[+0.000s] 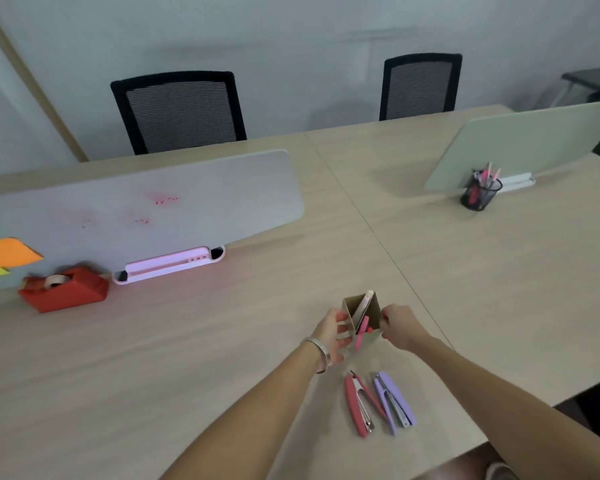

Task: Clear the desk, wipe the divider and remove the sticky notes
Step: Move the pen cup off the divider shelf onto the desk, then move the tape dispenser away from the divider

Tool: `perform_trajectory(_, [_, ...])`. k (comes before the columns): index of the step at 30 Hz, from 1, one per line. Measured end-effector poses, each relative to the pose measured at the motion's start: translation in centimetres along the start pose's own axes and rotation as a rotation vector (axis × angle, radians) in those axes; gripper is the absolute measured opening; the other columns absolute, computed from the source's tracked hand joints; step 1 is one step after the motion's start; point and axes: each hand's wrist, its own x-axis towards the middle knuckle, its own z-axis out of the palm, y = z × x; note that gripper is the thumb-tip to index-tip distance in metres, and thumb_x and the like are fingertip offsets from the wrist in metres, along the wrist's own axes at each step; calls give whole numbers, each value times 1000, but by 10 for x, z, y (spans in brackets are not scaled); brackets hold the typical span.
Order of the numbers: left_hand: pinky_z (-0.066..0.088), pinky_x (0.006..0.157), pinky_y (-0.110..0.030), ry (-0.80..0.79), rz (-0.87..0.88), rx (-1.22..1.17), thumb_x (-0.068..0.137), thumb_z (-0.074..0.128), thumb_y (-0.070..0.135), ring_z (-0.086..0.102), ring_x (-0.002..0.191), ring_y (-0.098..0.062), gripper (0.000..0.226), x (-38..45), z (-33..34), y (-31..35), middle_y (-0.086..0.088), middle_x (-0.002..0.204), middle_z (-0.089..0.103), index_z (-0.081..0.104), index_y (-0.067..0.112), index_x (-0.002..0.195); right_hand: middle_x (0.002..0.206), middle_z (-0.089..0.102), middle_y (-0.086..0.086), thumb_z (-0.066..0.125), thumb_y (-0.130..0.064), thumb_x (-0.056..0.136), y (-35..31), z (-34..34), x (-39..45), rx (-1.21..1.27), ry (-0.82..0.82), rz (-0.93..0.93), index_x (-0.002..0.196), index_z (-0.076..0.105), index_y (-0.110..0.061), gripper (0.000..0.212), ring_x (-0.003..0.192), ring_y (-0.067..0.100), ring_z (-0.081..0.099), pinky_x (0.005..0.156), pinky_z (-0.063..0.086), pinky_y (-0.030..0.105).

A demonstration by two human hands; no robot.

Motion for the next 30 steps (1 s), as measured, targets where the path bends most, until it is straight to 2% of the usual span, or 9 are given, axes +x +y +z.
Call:
perform_trajectory(2, [31,67,-29,7,9,7,86,34,38,49,73,-16,24,-4,0,2,5,75,60,50,26,73,77,65,20,41,-10,87,-3,-2,-1,6,6,9,58,46,-10,29,76,35,60,65,42,31])
perform_trajectory(5, [35,96,-38,48,65,80,89,34,42,50,105,-19,31,-10,-9,11,3,109,55,57,28,105,76,61,21,36,-14,92,-10,-14,7,66,100,36,55,42,-11,37,77,36,59,66,38,32])
perform_trajectory(10, [31,101,-40,206,194,111,91,34,40,48,111,-17,46,-37,-61,41,3,130,48,47,24,132,91,68,23,34,-16,95,-62,-44,32,196,310,-37,88,62,-3,32,89,38,63,76,50,39])
perform_trajectory(15, [34,77,-31,449,320,27,92,36,30,50,94,-18,18,-76,-158,66,2,103,50,52,25,97,94,70,27,43,-10,92,-161,-34,57,140,324,-276,101,65,-1,26,93,41,64,81,52,42])
perform_trajectory(18, [22,59,-24,642,398,-35,91,35,18,43,66,-15,27,-103,-233,73,3,73,43,43,24,66,94,69,31,44,-11,88,-239,-9,62,102,233,-401,100,66,3,29,92,43,66,81,51,40])
perform_trajectory(20, [26,62,-27,756,391,-54,91,35,11,43,69,-20,32,-121,-289,74,1,67,39,39,22,61,96,69,30,43,-11,88,-296,13,62,69,147,-476,100,66,3,29,93,42,65,79,50,38])
perform_trajectory(26, [38,67,-30,969,345,-151,89,40,20,45,89,-26,27,-147,-458,69,-11,98,50,44,22,63,63,47,-5,47,-6,86,-436,87,64,12,-72,-604,75,48,-15,14,78,27,52,68,35,27])
perform_trajectory(28, [39,77,-34,982,299,-146,82,40,26,46,88,-26,20,-143,-507,67,-11,98,52,47,20,64,78,58,3,53,-9,86,-473,109,68,32,-108,-616,98,58,-8,13,91,31,58,77,42,31])
perform_trajectory(30, [43,89,-38,982,318,-178,85,40,29,53,96,-27,22,-138,-537,68,-13,108,56,60,19,86,113,63,16,58,-13,86,-504,127,71,68,-135,-611,125,51,-4,40,112,33,56,94,43,33])
